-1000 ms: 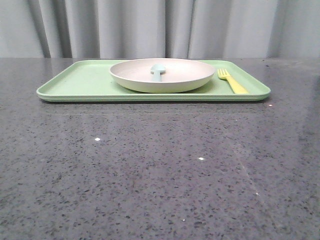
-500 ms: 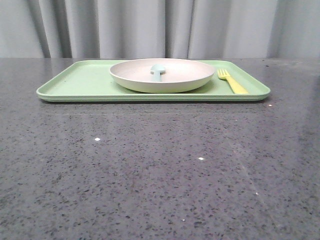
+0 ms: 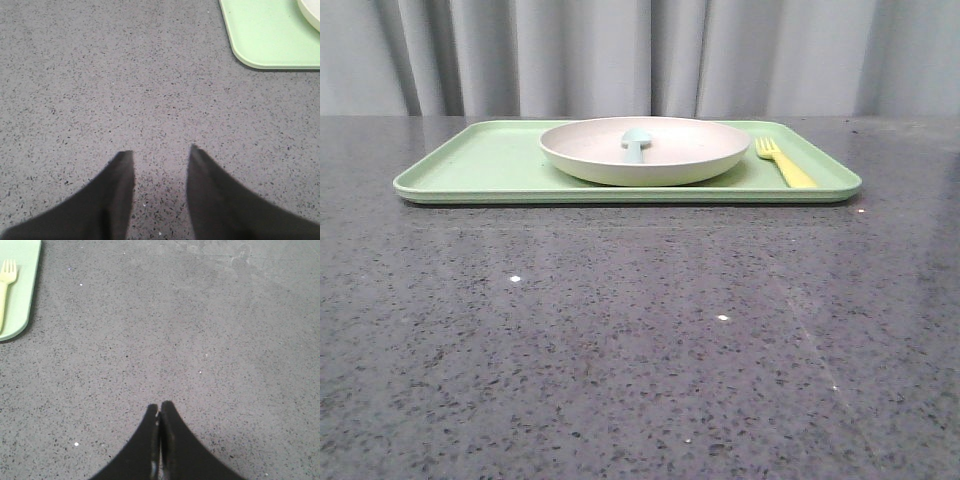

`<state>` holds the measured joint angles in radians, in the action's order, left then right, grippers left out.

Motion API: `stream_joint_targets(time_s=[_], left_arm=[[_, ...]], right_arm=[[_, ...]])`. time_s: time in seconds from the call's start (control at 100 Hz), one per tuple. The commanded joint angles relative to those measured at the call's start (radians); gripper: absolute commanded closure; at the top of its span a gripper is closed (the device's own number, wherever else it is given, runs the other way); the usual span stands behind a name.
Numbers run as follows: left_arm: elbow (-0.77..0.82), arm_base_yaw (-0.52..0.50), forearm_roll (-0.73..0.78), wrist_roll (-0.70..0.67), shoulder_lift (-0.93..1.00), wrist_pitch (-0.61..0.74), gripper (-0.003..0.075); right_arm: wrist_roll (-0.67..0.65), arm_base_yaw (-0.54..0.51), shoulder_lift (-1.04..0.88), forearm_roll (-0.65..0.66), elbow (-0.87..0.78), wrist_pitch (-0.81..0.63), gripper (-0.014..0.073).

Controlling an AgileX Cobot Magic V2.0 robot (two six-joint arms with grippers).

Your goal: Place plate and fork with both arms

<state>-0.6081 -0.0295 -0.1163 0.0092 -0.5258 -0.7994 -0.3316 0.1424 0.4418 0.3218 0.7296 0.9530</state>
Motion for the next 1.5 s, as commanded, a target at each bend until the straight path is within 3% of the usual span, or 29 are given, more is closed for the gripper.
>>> stream_joint_targets(time_s=[0.0, 0.06, 1.18, 1.26, 1.49], left_arm=[[-0.026, 0.001, -0.013, -0.009, -0.004, 0.076, 0.0661], [-0.026, 0.001, -0.013, -0.009, -0.004, 0.076, 0.0742], [-0.026, 0.001, 0.002, -0.009, -0.004, 0.092, 0.0741], [-0.022, 0.006, 0.021, -0.009, 0.008, 0.152, 0.0741], [0.112, 0.010, 0.024, -0.009, 0.097, 0.492, 0.0741]], right_arm=[[0.007, -0.008, 0.008, 0.022, 0.025, -0.071, 0.0717], [0.007, -0.008, 0.008, 0.022, 0.025, -0.071, 0.0712], [0.007, -0.008, 0.008, 0.022, 0.025, -0.067, 0.0713], [0.007, -0.008, 0.008, 0.022, 0.025, -0.067, 0.0713], [0.007, -0.008, 0.008, 0.022, 0.025, -0.067, 0.0713]])
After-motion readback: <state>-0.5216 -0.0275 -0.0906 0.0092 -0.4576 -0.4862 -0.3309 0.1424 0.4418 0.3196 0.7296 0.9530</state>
